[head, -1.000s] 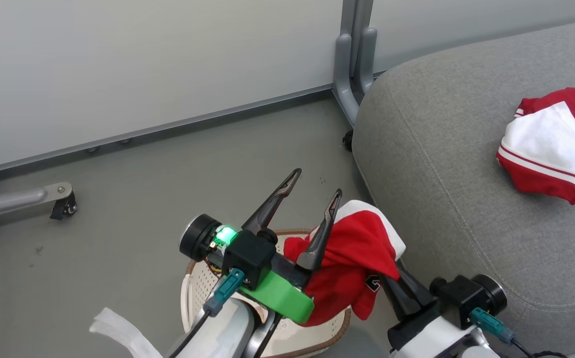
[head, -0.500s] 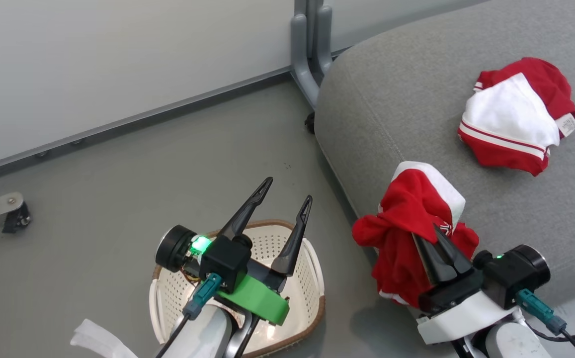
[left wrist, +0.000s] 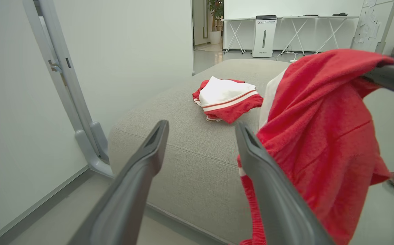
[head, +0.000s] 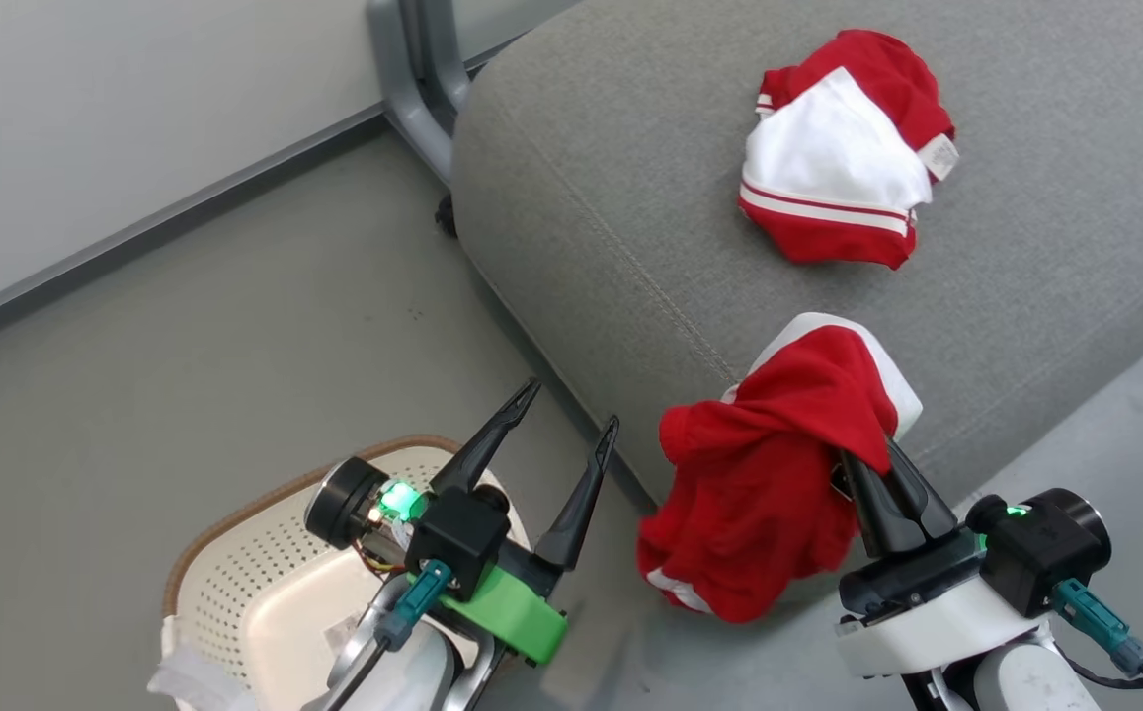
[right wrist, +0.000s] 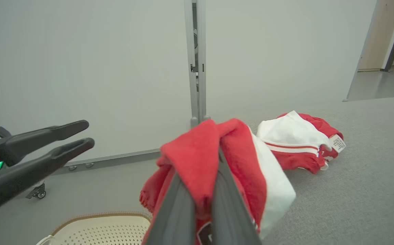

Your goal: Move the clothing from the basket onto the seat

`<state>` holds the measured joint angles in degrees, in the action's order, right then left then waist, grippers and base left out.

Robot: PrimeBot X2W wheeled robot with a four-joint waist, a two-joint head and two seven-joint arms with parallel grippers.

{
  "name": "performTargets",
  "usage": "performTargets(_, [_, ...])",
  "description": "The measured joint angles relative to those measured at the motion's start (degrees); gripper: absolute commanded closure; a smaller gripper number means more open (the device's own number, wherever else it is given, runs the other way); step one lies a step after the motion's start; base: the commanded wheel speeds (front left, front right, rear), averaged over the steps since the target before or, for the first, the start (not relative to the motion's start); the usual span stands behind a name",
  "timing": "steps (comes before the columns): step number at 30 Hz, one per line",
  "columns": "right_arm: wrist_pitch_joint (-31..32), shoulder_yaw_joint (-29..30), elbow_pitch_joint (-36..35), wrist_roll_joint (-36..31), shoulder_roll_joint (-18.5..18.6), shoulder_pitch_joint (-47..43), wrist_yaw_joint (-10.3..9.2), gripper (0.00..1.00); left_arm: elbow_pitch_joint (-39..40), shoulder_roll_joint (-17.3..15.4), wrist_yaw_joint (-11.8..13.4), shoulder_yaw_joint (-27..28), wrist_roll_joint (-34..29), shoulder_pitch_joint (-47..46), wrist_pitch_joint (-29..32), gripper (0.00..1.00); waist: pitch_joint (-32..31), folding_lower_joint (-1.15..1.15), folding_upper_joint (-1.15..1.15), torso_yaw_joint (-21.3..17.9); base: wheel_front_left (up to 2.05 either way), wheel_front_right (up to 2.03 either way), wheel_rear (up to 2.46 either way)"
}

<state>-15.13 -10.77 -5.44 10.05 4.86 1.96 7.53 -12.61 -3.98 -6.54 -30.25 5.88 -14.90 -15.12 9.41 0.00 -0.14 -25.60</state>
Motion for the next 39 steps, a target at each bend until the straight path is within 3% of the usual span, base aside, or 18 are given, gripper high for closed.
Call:
performTargets(6, [0.0,1.8,-1.3,-0.1,-0.8,-1.0,0.00,1.00,-0.9,0.0,-0.5,-1.7,-0.5,-0.7,0.0,0.00,2.1,0.00,0.00,-4.5,0.00,0.00,0.00])
performTargets(15, [0.0,4.9,-3.5,0.6,-1.7,-1.2,0.00,1.00,-2.1,-0.6,-0.8,-4.9,-0.7,-2.9,0.0,0.00,6.6,0.00,0.00,-6.5,0.00,0.00,0.00])
performTargets(24, [0.0,10.1,-5.0,5.2,-1.4,14.9,0.00,1.00,-1.0,-2.3,-0.8,-5.2,-2.6,-3.6,0.0,0.00,11.4,0.00,0.00,-6.3,0.00,0.00,0.00])
performTargets(33, [0.0,18.5,2.5,7.5,11.1,43.2,0.00,1.00,-0.8,-2.9,-0.7,-6.4,-5.1,-8.0,0.0,0.00,18.0,0.00,0.00,-3.1,0.00,0.00,0.00])
performTargets(39, [0.0,20.9,10.9,8.0,17.2,54.2,0.00,1.00,-0.5,-3.1,-0.5,-6.5,-5.5,-11.2,0.0,0.00,23.2,0.00,0.00,0.0,0.00,0.00,0.00])
